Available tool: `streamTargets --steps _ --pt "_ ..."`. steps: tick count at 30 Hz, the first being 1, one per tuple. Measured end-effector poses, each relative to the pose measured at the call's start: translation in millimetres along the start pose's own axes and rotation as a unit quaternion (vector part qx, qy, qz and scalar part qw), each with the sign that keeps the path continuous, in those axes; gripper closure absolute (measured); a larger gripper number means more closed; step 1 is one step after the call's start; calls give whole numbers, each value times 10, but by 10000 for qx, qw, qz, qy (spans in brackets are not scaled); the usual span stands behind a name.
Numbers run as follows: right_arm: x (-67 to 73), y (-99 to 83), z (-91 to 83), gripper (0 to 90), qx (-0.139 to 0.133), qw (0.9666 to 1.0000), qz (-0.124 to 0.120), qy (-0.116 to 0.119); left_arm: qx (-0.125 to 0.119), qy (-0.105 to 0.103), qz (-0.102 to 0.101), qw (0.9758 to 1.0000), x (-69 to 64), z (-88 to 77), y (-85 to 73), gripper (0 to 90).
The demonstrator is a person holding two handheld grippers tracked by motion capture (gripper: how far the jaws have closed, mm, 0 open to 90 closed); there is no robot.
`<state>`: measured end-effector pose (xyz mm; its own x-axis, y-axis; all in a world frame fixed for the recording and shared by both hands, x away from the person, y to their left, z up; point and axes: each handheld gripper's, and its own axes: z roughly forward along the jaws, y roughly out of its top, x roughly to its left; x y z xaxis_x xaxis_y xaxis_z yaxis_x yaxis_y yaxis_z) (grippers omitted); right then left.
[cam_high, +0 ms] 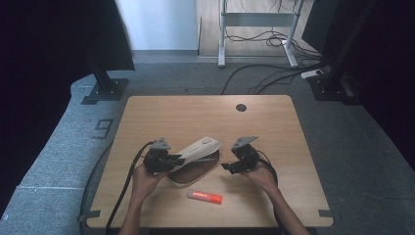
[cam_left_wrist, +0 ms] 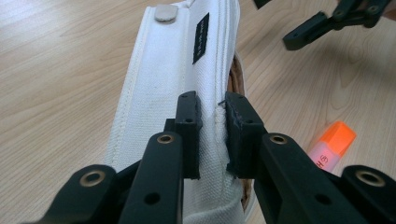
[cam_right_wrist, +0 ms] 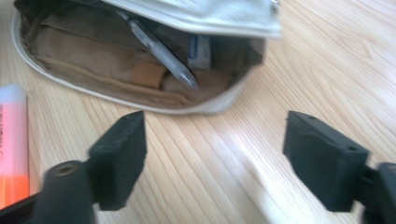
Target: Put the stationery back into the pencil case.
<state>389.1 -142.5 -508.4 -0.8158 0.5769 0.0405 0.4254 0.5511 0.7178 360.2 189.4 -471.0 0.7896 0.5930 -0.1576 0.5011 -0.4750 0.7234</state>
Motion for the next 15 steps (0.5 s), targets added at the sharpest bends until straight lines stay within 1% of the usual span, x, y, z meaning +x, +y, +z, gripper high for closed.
streamTargets --steps 1,4,6,8,9,10,12,15 --pt "-16 -39 -45 172 20 10000 77 -26 -1 -1 2 10000 -1 0 0 765" --pt "-43 -113 -111 135 53 9999 147 -40 3 -3 4 10000 -1 -1 0 765" --pt "-62 -186 -167 116 74 9998 170 -93 8 -3 11 10000 -3 2 0 765" --pt "-74 -248 -205 53 71 9997 209 -139 7 -2 11 10000 -3 1 -1 765" --pt "-80 -294 -226 14 81 9995 237 -204 7 -2 12 10000 -3 1 0 765" --pt "-84 -333 -245 0 115 9993 237 -271 8 -6 10 10000 -2 2 -1 765" --pt "-98 -408 -285 0 129 9988 236 -411 12 -9 7 10000 -1 4 -1 765" --pt "-113 -496 -344 0 96 9982 328 -488 19 -5 15 10000 -3 6 -2 764"
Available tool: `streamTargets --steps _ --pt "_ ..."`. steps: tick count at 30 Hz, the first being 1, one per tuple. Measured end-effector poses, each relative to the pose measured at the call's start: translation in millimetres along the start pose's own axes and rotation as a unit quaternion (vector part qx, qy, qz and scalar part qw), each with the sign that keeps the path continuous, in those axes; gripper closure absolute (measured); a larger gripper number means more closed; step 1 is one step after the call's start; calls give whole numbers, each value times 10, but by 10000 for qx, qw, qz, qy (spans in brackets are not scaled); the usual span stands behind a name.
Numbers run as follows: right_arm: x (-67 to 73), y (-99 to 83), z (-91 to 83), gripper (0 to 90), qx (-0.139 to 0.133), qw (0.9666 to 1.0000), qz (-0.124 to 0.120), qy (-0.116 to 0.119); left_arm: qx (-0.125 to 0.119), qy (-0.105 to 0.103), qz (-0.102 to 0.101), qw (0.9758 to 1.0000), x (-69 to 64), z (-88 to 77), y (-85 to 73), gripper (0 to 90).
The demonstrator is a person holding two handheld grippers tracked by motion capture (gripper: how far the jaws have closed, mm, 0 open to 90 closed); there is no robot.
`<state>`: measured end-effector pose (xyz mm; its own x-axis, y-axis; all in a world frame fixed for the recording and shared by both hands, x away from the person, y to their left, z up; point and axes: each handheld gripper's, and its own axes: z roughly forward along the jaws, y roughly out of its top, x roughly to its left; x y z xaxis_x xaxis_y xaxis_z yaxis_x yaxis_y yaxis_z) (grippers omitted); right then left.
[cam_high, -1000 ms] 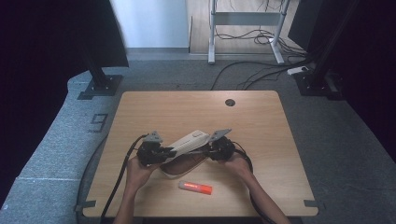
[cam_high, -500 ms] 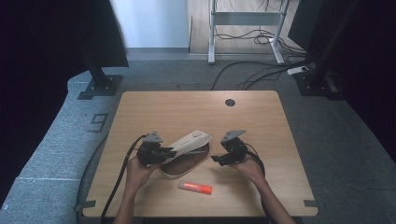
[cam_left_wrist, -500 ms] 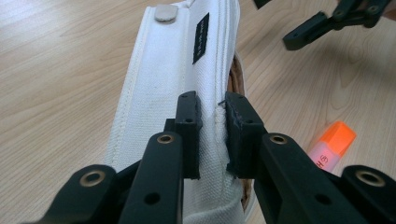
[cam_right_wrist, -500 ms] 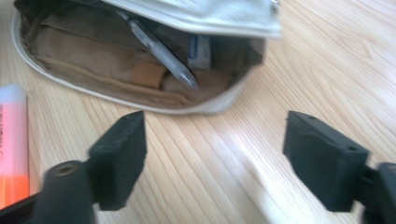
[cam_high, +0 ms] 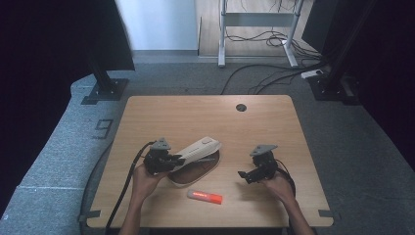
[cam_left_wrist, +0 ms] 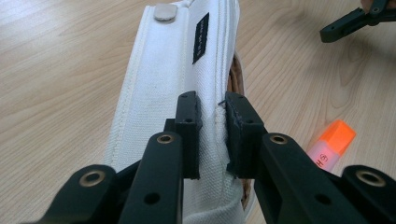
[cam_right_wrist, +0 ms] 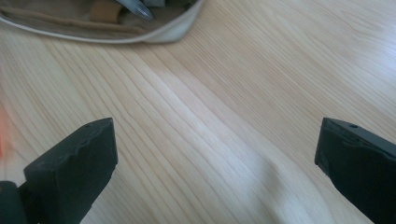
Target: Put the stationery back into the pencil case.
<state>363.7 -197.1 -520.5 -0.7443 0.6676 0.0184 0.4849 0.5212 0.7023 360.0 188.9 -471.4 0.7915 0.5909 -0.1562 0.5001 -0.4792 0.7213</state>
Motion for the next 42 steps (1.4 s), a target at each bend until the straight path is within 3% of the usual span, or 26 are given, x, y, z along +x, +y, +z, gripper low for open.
streamTargets --steps 10,17,23,27,33,37,42 --pt "-23 -292 -93 0 -68 9994 189 -278 16 5 12 10000 -7 4 -2 763" --pt "-52 -416 -93 0 -44 9989 318 -333 37 5 22 10000 -10 5 -3 762" --pt "-51 -462 -118 6 -250 9981 448 -329 47 5 25 10000 -10 8 -4 761" --pt "33 -403 -113 29 -270 9989 354 -151 53 5 23 10000 -11 9 -4 761" --pt "213 -242 -62 75 -433 9978 298 405 57 2 22 10000 -10 9 -4 761" --pt "385 -133 15 107 -369 9960 62 816 59 7 25 10000 -12 10 -3 761" --pt "623 -10 136 152 -190 9928 -228 1164 65 3 33 10000 -10 10 -4 761"
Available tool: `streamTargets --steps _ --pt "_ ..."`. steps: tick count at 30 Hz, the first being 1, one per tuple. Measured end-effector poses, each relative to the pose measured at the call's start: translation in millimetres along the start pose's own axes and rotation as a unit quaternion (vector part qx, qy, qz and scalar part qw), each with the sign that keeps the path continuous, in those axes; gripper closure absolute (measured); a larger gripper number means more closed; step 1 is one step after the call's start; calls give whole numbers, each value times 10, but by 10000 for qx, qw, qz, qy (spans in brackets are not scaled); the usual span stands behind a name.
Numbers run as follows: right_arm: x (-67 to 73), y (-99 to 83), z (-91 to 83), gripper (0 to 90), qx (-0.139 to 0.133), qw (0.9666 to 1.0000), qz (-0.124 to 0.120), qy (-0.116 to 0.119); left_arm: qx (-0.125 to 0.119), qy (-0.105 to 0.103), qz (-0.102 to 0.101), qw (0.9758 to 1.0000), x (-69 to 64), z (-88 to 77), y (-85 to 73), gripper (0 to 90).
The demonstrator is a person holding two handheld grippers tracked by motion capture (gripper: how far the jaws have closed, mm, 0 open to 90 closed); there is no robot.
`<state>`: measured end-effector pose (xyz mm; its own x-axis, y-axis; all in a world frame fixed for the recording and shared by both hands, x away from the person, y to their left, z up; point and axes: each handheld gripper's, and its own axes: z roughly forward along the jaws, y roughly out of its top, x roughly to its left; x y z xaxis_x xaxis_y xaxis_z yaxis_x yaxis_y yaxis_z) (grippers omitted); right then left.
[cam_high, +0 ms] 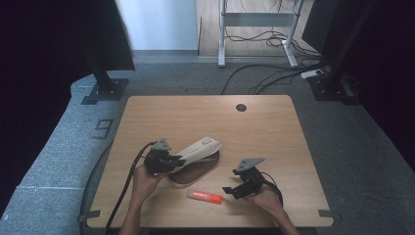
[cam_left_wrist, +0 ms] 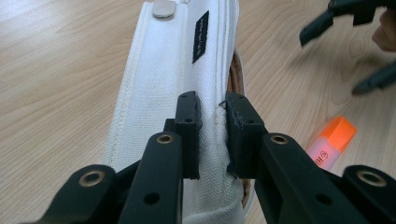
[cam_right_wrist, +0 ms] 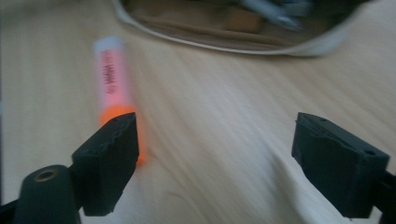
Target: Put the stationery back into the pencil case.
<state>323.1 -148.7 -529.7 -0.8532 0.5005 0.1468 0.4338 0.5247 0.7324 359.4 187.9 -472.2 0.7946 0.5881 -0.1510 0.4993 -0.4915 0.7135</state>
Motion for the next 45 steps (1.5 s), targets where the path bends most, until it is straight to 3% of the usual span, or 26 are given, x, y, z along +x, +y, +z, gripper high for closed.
streamTargets --steps 5,10,16,20,24,38,45 --pt "172 86 137 231 115 9991 -272 318 -8 6 -1 10000 -4 1 0 761" --pt "322 110 274 361 268 9960 -560 646 5 -1 5 10000 -1 0 1 760" --pt "419 99 375 564 425 9924 -979 611 -2 2 3 10000 -3 2 0 760" --pt "430 106 373 654 461 9917 -1040 602 0 -1 5 10000 -4 2 0 759" --pt "418 100 366 657 445 9923 -948 665 2 6 10 10000 -5 2 1 759" --pt "311 264 144 658 39 9954 -847 448 -4 7 6 10000 -4 0 2 760" --pt "262 392 201 658 23 9956 -876 319 -4 1 2 10000 -3 -1 3 761"
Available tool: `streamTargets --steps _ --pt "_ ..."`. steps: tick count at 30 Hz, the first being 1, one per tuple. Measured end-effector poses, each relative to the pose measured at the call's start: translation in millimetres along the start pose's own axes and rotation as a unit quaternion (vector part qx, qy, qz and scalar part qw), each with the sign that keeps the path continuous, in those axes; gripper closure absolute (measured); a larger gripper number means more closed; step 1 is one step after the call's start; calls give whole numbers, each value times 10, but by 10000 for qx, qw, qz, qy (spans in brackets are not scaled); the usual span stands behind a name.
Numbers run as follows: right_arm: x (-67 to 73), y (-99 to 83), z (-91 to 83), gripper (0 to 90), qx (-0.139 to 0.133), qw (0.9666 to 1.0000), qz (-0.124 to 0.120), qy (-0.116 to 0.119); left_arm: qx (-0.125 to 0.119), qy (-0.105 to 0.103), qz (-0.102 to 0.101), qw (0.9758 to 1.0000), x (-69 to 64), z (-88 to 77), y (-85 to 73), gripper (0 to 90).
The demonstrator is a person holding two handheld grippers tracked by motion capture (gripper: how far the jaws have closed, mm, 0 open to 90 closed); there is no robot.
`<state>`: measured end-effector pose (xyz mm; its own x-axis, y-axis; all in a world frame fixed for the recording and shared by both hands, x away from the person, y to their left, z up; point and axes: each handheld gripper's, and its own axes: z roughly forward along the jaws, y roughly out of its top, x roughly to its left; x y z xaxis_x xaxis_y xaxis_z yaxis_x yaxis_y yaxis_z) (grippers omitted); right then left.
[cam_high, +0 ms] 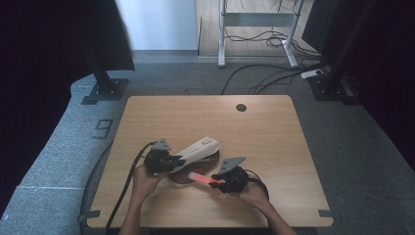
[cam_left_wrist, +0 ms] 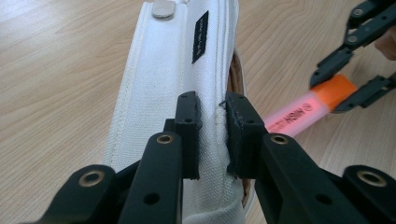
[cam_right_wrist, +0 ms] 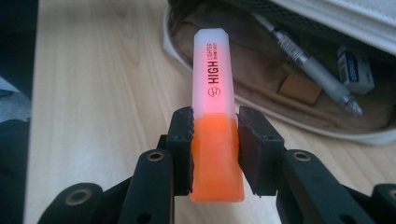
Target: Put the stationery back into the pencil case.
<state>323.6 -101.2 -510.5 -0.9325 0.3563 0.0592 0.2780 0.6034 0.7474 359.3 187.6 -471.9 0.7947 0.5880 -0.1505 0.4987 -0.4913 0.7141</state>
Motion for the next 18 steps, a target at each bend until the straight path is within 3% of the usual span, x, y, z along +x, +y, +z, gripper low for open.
streamTargets --steps 18 --pt "-170 402 626 657 164 9993 -337 -73 -17 -22 -5 10000 -6 4 5 760"
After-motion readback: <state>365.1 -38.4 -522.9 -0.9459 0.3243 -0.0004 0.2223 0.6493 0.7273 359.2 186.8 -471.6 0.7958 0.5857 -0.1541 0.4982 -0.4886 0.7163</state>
